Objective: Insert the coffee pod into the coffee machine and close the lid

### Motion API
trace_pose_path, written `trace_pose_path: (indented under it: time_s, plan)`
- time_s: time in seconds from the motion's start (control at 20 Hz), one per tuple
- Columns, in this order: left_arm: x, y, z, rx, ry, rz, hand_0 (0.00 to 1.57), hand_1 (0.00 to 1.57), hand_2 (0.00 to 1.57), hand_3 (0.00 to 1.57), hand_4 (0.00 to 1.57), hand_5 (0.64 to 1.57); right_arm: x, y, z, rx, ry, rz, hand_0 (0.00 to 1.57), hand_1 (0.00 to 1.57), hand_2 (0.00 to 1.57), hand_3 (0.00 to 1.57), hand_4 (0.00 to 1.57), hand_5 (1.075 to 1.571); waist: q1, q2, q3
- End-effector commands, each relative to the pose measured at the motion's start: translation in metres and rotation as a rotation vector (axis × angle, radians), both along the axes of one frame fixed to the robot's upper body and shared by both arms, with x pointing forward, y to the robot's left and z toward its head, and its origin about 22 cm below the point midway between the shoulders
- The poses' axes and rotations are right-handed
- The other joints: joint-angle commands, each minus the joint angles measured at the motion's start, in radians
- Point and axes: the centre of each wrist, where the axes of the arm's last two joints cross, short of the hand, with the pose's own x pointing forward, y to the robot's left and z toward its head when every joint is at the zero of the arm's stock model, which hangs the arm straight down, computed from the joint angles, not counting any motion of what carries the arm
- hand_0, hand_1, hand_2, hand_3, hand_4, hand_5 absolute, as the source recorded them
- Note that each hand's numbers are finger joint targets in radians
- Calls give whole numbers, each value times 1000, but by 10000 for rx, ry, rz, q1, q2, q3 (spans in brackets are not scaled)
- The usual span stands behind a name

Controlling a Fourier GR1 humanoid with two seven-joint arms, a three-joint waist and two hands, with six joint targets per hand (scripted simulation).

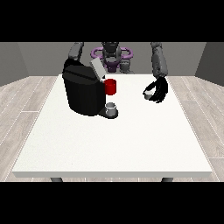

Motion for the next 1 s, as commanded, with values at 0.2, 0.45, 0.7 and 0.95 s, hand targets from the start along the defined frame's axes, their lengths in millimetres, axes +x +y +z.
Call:
trace_pose_path:
  time_s: [0.2,0.45,0.7,0.95]
  plan:
    - [-13,12,-15,1175,312,-216,1028,1028,1112,890,287,1571,-7,-6,-15,314,-211,-213,0,0,0,0,505,1571,32,32,-11]
    - [-2,8,-3,845,83,-1055,1317,1317,1430,1407,548,1571,-7,-16,-18,547,586,-285,0,0,0,0,487,1571,133,-489,-12]
    - [32,-25,36,452,-174,-1983,1400,1400,1423,1364,595,1571,-10,-17,-34,479,908,-214,0,0,0,0,424,1571,14,-1099,-6]
    - [50,-22,78,321,-743,-2290,1243,1243,1327,1315,535,1571,-5,-15,-37,544,1006,-477,0,0,0,0,438,1571,-14,-959,-10]
